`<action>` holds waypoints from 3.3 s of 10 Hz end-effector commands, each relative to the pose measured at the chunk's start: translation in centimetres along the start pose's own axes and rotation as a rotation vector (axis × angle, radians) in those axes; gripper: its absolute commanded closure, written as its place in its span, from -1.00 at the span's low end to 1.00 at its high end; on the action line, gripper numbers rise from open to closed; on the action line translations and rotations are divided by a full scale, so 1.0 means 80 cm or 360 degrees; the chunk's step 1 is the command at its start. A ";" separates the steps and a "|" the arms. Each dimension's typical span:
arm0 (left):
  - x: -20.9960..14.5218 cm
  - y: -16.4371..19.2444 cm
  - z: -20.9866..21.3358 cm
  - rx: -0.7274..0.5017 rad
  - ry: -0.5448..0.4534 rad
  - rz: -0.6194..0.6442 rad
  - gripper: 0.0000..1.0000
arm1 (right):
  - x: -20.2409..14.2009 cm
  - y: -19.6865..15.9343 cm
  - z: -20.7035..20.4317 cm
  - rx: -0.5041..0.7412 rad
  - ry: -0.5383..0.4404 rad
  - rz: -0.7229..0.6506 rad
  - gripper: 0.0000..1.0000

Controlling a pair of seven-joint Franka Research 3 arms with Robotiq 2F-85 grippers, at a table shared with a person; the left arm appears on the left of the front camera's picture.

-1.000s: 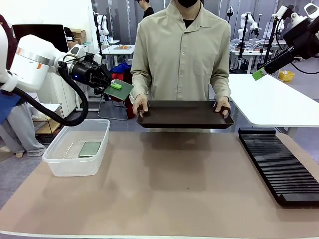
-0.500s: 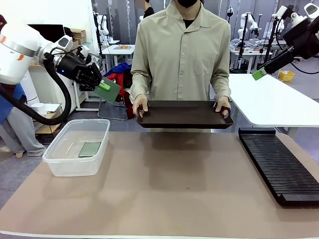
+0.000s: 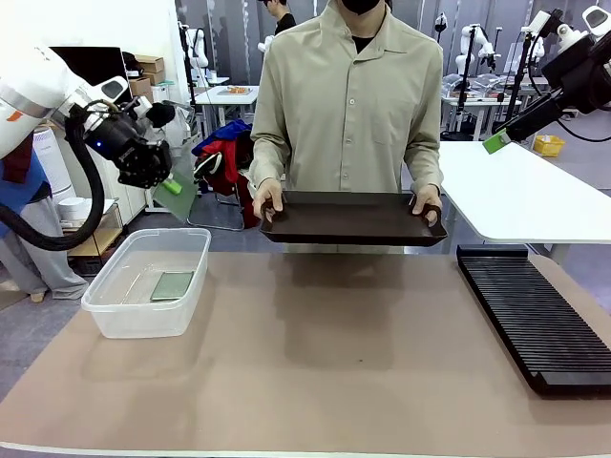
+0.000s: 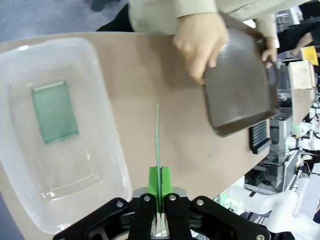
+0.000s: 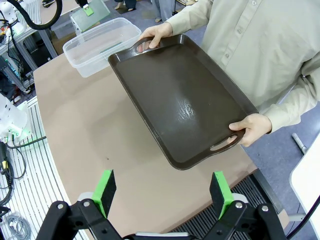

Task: Sort PCBs into racks and boxes based on the side picked up.
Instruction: If the short side of the Blank PCB is picked up, insert it into the PCB Rack ; if the long side is picked up, place it in the Organizing box.

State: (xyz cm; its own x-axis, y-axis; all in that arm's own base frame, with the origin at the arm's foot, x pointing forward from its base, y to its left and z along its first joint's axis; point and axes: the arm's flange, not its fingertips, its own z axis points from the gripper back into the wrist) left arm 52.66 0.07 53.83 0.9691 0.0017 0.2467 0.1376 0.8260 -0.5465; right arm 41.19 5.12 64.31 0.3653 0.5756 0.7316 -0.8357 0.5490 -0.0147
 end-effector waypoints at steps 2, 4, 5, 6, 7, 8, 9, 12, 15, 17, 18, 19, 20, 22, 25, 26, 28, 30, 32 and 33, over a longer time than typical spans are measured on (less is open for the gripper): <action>-0.007 0.028 -0.011 0.0205 -0.0017 0.0142 0.95 | -0.001 0.000 -0.002 0.0007 -0.0012 0.0000 -1.00; -0.006 0.051 -0.026 0.0242 -0.0017 0.0180 0.95 | -0.001 0.000 -0.002 0.0007 -0.0012 0.0000 -1.00; -0.004 0.061 -0.032 0.0209 -0.0002 0.0195 0.95 | -0.001 0.000 -0.002 0.0007 -0.0012 0.0000 -1.00; -0.001 0.071 -0.039 0.0220 -0.0011 0.0204 0.95 | -0.001 0.000 -0.002 0.0007 -0.0012 0.0000 -1.00; 0.003 0.086 -0.048 0.0190 0.0005 0.0215 0.95 | -0.001 0.000 -0.002 0.0007 -0.0012 0.0000 -1.00; 0.005 0.094 -0.055 0.0152 0.0014 0.0215 0.95 | -0.001 0.000 -0.002 0.0007 -0.0012 0.0000 -1.00; 0.006 0.101 -0.062 0.0123 0.0025 0.0222 0.95 | -0.001 0.000 -0.002 0.0007 -0.0012 0.0000 -1.00; 0.008 0.112 -0.068 0.0109 0.0074 0.0263 0.95 | -0.001 0.000 -0.002 0.0007 -0.0012 0.0000 -1.00; 0.003 0.108 -0.072 0.0165 0.0062 0.0268 0.95 | -0.001 0.000 -0.002 0.0007 -0.0012 0.0000 -1.00; 0.008 0.107 -0.077 0.0109 0.0102 0.0228 0.95 | -0.001 0.000 -0.002 0.0007 -0.0012 0.0000 -1.00; 0.015 0.115 -0.086 0.0102 0.0151 0.0226 0.95 | -0.001 0.000 -0.002 0.0007 -0.0012 0.0000 -1.00; 0.018 0.125 -0.098 0.0105 0.0177 0.0247 0.95 | -0.001 0.000 -0.002 0.0007 -0.0012 0.0000 -1.00; 0.016 0.135 -0.111 0.0110 0.0188 0.0241 0.95 | -0.001 0.000 -0.002 0.0007 -0.0012 0.0000 -1.00; 0.015 0.150 -0.131 0.0151 0.0214 0.0255 0.95 | -0.001 0.000 -0.002 0.0007 -0.0012 0.0000 -1.00; 0.021 0.175 -0.160 0.0183 0.0272 0.0269 0.95 | -0.001 0.000 -0.002 0.0007 -0.0012 0.0000 -1.00; 0.022 0.182 -0.167 0.0199 0.0278 0.0266 0.95 | -0.001 0.000 -0.002 0.0007 -0.0012 0.0000 -1.00; 0.024 0.189 -0.183 0.0196 0.0292 0.0249 0.95 | -0.001 0.000 -0.002 0.0007 -0.0012 0.0000 -1.00; 0.027 0.195 -0.195 0.0264 0.0258 0.0235 0.95 | -0.001 0.000 -0.002 0.0007 -0.0012 0.0000 -1.00; 0.029 0.200 -0.199 0.0256 0.0277 0.0249 0.95 | -0.001 0.000 -0.002 0.0007 -0.0012 0.0000 -1.00; 0.030 0.202 -0.199 0.0254 0.0285 0.0258 0.82 | -0.001 0.000 -0.002 0.0007 -0.0012 0.0000 -1.00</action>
State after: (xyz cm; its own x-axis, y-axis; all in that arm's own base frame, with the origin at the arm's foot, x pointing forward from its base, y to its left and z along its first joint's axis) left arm 60.18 4.14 33.04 0.9979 0.0632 0.0131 -0.0510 0.8962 -0.4408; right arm 41.19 5.12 64.32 0.3651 0.5756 0.7317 -0.8357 0.5490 -0.0149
